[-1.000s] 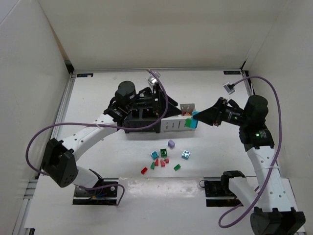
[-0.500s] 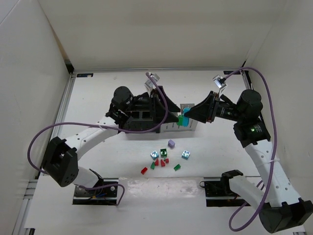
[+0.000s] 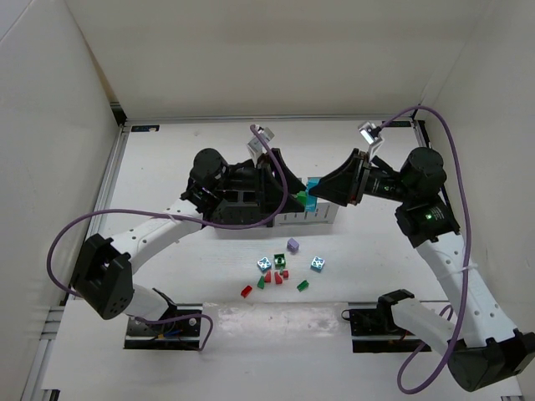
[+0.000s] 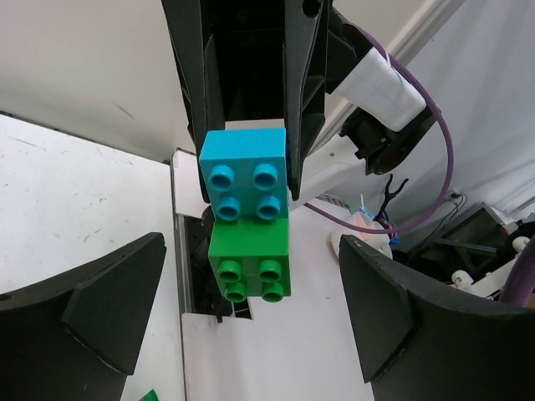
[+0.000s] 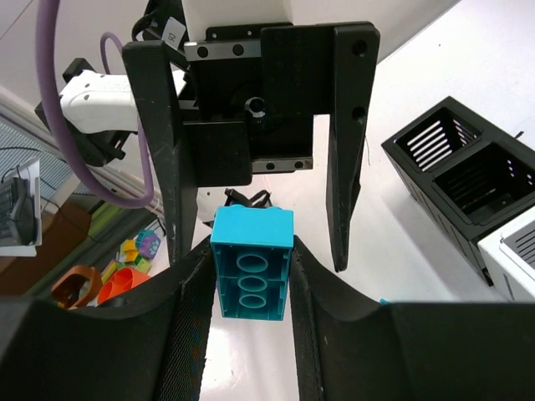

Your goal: Sort the legos into containers by color

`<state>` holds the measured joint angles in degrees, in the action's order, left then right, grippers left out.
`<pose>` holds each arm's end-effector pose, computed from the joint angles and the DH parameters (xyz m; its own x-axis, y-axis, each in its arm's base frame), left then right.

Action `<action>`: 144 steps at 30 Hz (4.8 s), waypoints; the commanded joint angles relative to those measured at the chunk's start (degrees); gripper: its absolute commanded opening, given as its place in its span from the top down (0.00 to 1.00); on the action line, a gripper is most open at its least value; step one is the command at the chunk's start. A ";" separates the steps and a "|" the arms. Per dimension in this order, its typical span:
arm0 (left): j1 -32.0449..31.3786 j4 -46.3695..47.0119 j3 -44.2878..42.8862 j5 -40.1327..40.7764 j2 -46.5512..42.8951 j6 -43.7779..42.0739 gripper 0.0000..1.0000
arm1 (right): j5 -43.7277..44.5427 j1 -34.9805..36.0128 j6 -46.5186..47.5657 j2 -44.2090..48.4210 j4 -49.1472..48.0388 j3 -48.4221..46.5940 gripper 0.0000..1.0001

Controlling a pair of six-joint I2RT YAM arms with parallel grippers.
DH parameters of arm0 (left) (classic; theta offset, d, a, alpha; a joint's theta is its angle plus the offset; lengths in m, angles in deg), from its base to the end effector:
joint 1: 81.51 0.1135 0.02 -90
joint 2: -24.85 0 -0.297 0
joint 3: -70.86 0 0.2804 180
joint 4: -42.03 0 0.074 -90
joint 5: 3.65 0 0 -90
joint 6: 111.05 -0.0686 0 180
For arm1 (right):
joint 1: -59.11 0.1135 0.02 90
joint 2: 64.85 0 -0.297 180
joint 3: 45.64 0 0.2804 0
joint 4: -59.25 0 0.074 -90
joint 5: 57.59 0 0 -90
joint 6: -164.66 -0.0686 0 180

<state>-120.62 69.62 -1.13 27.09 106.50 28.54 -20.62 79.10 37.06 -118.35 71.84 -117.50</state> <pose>0.2399 -0.2710 0.3939 -0.5738 -0.0351 -0.8182 0.8022 -0.2252 -0.5529 0.1919 0.1281 0.4522 -0.5064 0.2063 -0.8373 -0.8124 0.2115 0.5434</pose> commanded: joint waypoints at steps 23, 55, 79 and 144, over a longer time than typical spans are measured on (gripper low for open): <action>3.51 11.04 5.58 -1.12 -4.99 8.16 0.65 | -0.22 -5.13 1.39 3.30 1.94 -2.28 1.00; 0.79 -75.70 -16.47 65.41 3.68 -29.28 0.63 | 9.79 -19.29 16.42 4.28 26.93 -1.49 1.00; 0.27 -80.02 -19.73 66.03 -4.36 -30.42 0.00 | 14.97 -15.96 19.06 1.21 28.96 -4.30 1.00; 3.87 -109.92 -2.86 80.46 -33.31 -8.09 0.00 | 52.74 25.81 25.57 -28.65 27.54 -22.36 0.41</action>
<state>-116.91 -44.71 -4.76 111.04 72.75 23.51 25.23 106.14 66.11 -155.77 97.39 -146.96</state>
